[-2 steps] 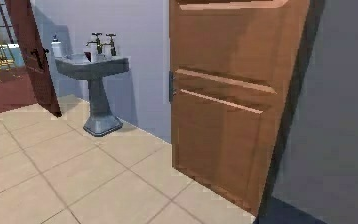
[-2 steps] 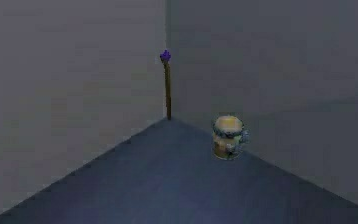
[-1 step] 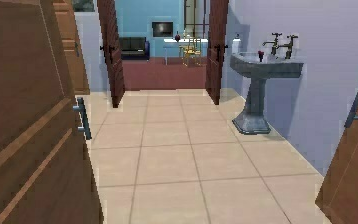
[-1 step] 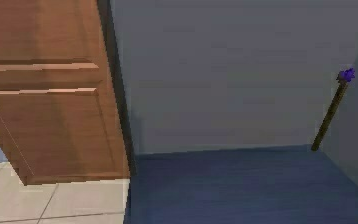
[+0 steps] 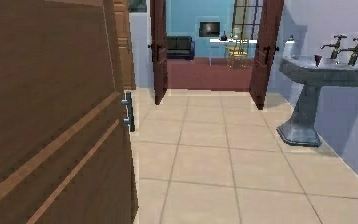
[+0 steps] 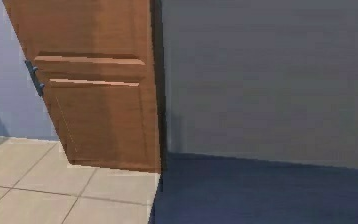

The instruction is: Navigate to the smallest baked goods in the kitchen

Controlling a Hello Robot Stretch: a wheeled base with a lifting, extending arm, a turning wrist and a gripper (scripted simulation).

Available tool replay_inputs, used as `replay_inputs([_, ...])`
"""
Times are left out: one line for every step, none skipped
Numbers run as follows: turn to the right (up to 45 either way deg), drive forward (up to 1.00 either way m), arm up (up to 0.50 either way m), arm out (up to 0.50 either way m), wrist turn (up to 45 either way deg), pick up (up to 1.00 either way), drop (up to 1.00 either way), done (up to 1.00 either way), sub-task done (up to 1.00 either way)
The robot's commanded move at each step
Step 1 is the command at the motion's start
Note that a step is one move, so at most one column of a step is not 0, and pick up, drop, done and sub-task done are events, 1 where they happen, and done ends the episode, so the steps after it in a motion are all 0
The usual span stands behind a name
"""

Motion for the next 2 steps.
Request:
replay_inputs([0.0, 0.05, 0.00, 0.00, 0.0, 0.00, 0.00, 0.00, 0.00])
replay_inputs([9.0, 0.00, 0.00, 0.00, 0.0, 0.00, 0.00, 0.00, 0.00])
